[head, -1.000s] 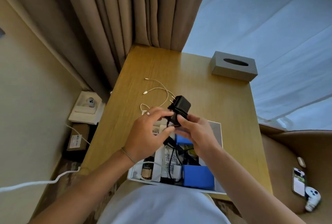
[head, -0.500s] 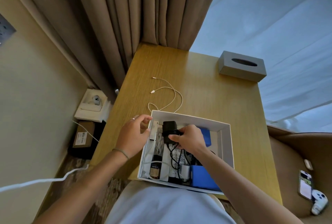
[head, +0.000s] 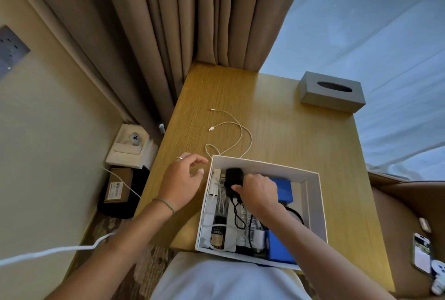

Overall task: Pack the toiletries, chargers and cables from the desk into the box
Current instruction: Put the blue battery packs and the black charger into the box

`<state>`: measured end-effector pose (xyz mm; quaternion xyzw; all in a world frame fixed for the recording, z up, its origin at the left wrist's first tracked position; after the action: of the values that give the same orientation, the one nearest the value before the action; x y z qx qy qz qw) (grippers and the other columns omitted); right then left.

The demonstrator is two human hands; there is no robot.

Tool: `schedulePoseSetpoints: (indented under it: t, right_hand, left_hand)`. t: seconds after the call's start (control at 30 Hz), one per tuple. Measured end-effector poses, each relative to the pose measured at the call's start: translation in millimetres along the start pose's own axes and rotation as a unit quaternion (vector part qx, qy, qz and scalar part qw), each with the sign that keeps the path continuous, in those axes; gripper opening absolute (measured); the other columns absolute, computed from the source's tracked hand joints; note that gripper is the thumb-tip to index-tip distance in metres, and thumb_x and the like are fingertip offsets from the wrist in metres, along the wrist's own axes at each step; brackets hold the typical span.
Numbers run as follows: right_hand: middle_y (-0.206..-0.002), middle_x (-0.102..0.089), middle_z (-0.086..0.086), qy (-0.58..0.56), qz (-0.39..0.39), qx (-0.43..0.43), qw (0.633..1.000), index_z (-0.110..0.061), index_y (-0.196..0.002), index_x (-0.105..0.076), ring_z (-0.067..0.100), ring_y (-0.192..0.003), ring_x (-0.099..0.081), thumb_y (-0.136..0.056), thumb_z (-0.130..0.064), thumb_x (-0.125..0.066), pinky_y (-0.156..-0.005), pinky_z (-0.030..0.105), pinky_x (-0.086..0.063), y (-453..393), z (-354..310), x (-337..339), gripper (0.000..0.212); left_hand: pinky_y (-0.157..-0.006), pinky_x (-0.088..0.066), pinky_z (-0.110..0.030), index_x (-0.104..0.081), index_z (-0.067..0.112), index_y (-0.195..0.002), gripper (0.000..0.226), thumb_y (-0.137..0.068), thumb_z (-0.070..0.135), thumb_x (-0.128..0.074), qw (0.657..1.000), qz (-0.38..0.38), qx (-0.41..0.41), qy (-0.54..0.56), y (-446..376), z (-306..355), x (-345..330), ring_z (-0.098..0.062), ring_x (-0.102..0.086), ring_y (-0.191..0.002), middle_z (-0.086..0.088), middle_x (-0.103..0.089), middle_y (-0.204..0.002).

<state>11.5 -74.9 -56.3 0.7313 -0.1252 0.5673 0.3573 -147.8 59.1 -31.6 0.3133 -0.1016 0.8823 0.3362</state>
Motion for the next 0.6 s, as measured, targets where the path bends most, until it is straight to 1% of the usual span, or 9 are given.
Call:
schedulePoseSetpoints:
  t: [0.1,0.17,0.23,0.27,0.33,0.4,0.5,0.57,0.6]
  right_hand:
    - [-0.052,-0.046,-0.006,0.041,0.033,0.025,0.998,-0.020,-0.057,-0.044,0.010,-0.044,-0.042,-0.097,-0.064,-0.045,-0.042,0.025,-0.030,3.5,-5.0,23.6,0.059]
    - [-0.054,-0.049,-0.005,0.024,0.067,0.034,0.997,-0.019,-0.060,-0.049,0.012,-0.046,-0.049,-0.099,-0.060,-0.042,-0.043,0.025,-0.037,1.8,-3.4,45.8,0.058]
    - [-0.063,-0.061,-0.003,-0.020,0.077,0.044,0.996,-0.019,-0.076,-0.067,0.017,-0.057,-0.061,-0.102,-0.051,-0.045,-0.051,0.027,-0.050,-4.4,0.4,67.5,0.046]
    - [-0.069,-0.067,-0.003,-0.044,0.082,0.049,0.994,-0.019,-0.086,-0.072,0.018,-0.061,-0.064,-0.102,-0.046,-0.046,-0.054,0.027,-0.052,-8.6,2.6,78.6,0.040]
    - [-0.071,-0.071,-0.003,-0.097,0.101,0.050,0.989,-0.022,-0.098,-0.077,0.016,-0.061,-0.065,-0.101,-0.039,-0.050,-0.053,0.025,-0.051,-19.6,7.3,98.6,0.031]
    - [-0.067,-0.068,-0.007,-0.156,0.104,0.043,0.981,-0.024,-0.103,-0.077,0.012,-0.058,-0.064,-0.100,-0.035,-0.053,-0.052,0.023,-0.048,-33.9,11.4,110.4,0.027]
    - [-0.064,-0.067,-0.010,-0.202,0.083,0.027,0.975,-0.025,-0.105,-0.077,0.011,-0.058,-0.066,-0.099,-0.031,-0.055,-0.050,0.021,-0.047,-61.9,15.2,114.0,0.024]
    - [-0.064,-0.071,-0.006,-0.221,0.067,0.022,0.973,-0.025,-0.102,-0.077,0.015,-0.059,-0.069,-0.097,-0.028,-0.055,-0.054,0.027,-0.056,-75.9,15.2,111.2,0.023]
    - [-0.066,-0.072,-0.004,-0.229,0.059,0.023,0.971,-0.025,-0.103,-0.077,0.017,-0.060,-0.069,-0.096,-0.026,-0.055,-0.059,0.031,-0.059,-82.7,14.4,108.9,0.023]
  left_hand:
    - [-0.075,-0.050,-0.023,-0.070,0.032,-0.101,0.023,-0.091,0.012,-0.064,1.000,-0.003,-0.001,-0.002,-21.4,-2.3,7.9,-0.004,-0.058,-0.099,0.015,-0.061,-0.105]
    - [-0.078,-0.052,-0.025,-0.071,0.031,-0.099,0.022,-0.092,0.011,-0.064,1.000,-0.007,0.002,-0.002,-38.6,-3.6,11.2,-0.004,-0.059,-0.096,0.013,-0.062,-0.104]
    - [-0.078,-0.054,-0.026,-0.071,0.029,-0.097,0.022,-0.092,0.009,-0.063,1.000,-0.019,0.001,-0.012,-56.5,-4.0,10.2,-0.003,-0.061,-0.091,0.012,-0.063,-0.100]
    - [-0.078,-0.055,-0.027,-0.071,0.029,-0.097,0.023,-0.092,0.008,-0.062,0.999,-0.031,-0.004,-0.025,-65.5,-4.1,7.7,-0.003,-0.061,-0.089,0.012,-0.064,-0.098]
    - [-0.077,-0.057,-0.029,-0.071,0.028,-0.096,0.024,-0.092,0.007,-0.059,0.996,-0.063,-0.011,-0.056,-83.6,-5.7,-0.7,-0.003,-0.061,-0.085,0.013,-0.064,-0.095]
    - [-0.078,-0.058,-0.031,-0.070,0.029,-0.097,0.026,-0.093,0.007,-0.058,0.990,-0.101,-0.013,-0.094,-99.4,-10.5,-12.8,-0.005,-0.061,-0.084,0.012,-0.063,-0.096]
    - [-0.078,-0.056,-0.029,-0.069,0.030,-0.103,0.026,-0.092,0.009,-0.059,0.975,-0.146,-0.033,-0.166,-120.5,-18.4,-35.3,-0.007,-0.061,-0.088,0.010,-0.063,-0.105]
    - [-0.073,-0.050,-0.024,-0.066,0.031,-0.109,0.031,-0.089,0.008,-0.062,0.954,-0.192,-0.066,-0.221,-127.6,-20.7,-52.1,-0.007,-0.056,-0.092,0.010,-0.061,-0.111]
    - [-0.069,-0.046,-0.022,-0.065,0.031,-0.112,0.036,-0.087,0.005,-0.062,0.936,-0.222,-0.088,-0.258,-129.9,-22.2,-61.0,-0.007,-0.052,-0.094,0.009,-0.058,-0.113]
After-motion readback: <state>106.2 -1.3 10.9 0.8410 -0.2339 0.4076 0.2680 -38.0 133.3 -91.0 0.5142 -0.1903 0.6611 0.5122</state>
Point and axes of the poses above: each hand's wrist, its own y-axis away from the middle knuckle, its own x-axis out of the back of the hand, z = x × y, the point moved 6 cm from there along -y, towards the middle knuckle
